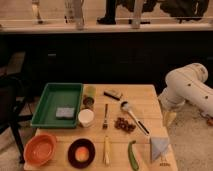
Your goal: Place brush in red bowl
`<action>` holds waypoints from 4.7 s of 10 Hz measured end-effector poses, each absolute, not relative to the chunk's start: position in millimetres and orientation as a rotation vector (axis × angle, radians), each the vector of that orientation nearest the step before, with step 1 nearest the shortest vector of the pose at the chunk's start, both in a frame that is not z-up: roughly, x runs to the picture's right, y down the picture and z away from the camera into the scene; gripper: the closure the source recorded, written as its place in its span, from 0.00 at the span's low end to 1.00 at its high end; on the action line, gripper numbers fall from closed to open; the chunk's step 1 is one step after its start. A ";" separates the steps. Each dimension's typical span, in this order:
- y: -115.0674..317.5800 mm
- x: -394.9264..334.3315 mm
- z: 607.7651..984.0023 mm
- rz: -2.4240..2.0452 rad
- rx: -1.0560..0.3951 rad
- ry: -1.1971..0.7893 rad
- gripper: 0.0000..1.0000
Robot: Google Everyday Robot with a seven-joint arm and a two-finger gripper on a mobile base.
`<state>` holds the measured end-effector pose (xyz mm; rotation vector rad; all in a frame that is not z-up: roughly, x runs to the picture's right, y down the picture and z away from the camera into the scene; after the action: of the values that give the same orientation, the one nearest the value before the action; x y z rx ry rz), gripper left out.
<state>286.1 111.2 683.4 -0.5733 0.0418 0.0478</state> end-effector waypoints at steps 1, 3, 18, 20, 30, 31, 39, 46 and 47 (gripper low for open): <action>111.2 286.1 683.4 0.048 -0.573 0.042 0.20; 111.2 286.1 683.4 0.048 -0.573 0.042 0.20; 104.2 264.4 723.7 0.513 -0.590 0.089 0.20; 101.9 264.4 732.0 0.710 -0.585 0.163 0.20; 134.2 240.3 755.1 1.000 -0.537 0.247 0.20; 135.9 236.3 757.5 1.006 -0.533 0.249 0.20; 143.6 213.3 819.7 1.029 -0.520 0.256 0.20; 148.5 216.6 862.9 0.989 -0.511 0.294 0.20; 149.5 214.7 866.5 0.979 -0.508 0.300 0.20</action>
<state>214.7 149.5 866.5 -0.5079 0.2996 0.9794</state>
